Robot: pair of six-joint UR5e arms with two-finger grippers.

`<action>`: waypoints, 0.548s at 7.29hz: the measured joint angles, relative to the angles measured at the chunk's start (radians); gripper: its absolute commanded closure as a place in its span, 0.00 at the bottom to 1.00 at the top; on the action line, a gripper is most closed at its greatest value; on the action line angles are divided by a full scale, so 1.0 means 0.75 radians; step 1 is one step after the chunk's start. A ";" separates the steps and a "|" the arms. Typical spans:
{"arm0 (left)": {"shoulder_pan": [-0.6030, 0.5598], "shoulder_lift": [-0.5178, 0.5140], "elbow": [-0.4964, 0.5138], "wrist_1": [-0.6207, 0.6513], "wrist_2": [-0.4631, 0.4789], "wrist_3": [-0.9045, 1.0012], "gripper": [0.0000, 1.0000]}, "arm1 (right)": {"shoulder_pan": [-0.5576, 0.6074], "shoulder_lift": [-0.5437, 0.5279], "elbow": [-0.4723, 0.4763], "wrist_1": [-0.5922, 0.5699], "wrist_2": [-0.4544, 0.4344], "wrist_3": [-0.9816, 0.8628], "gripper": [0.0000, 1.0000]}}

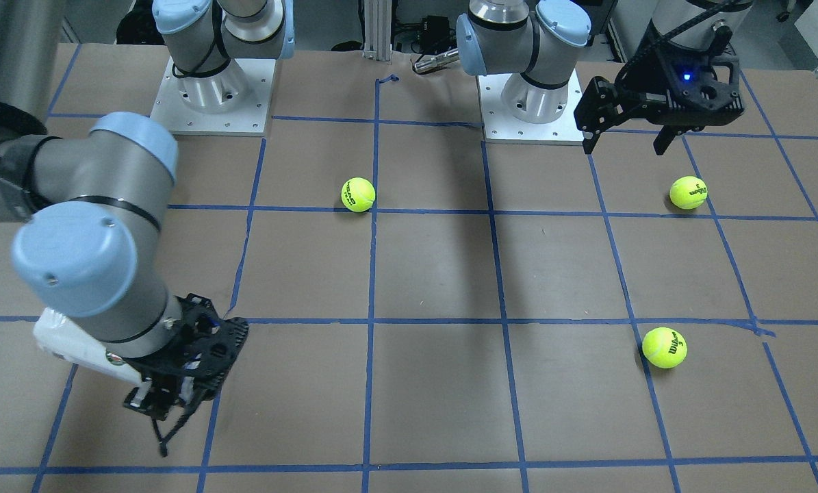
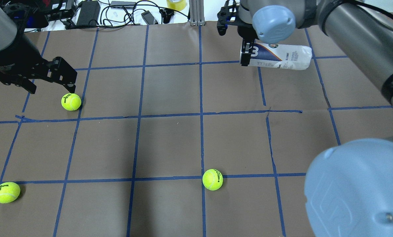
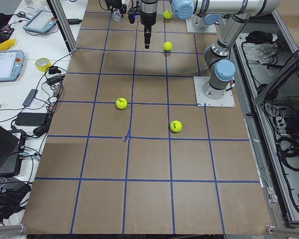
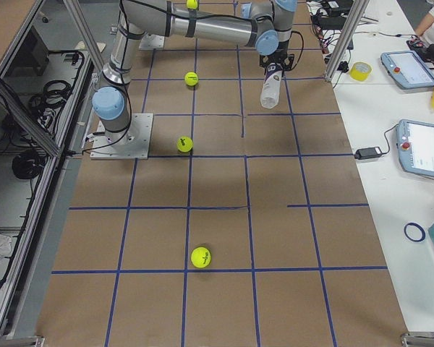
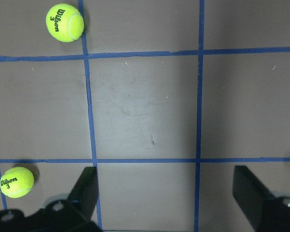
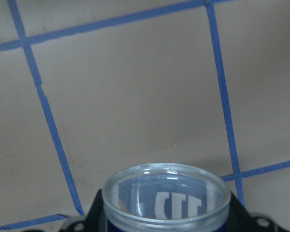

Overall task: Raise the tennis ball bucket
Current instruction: 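Grasp the can with the right gripper and carry it toward the table center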

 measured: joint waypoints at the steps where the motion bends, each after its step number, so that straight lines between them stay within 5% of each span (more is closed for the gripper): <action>1: 0.009 0.001 0.000 0.000 0.003 0.000 0.00 | 0.091 0.006 0.002 -0.001 -0.027 0.009 0.98; 4: 0.017 0.005 -0.005 0.001 0.005 0.000 0.00 | 0.262 0.066 0.074 -0.109 0.044 0.051 0.99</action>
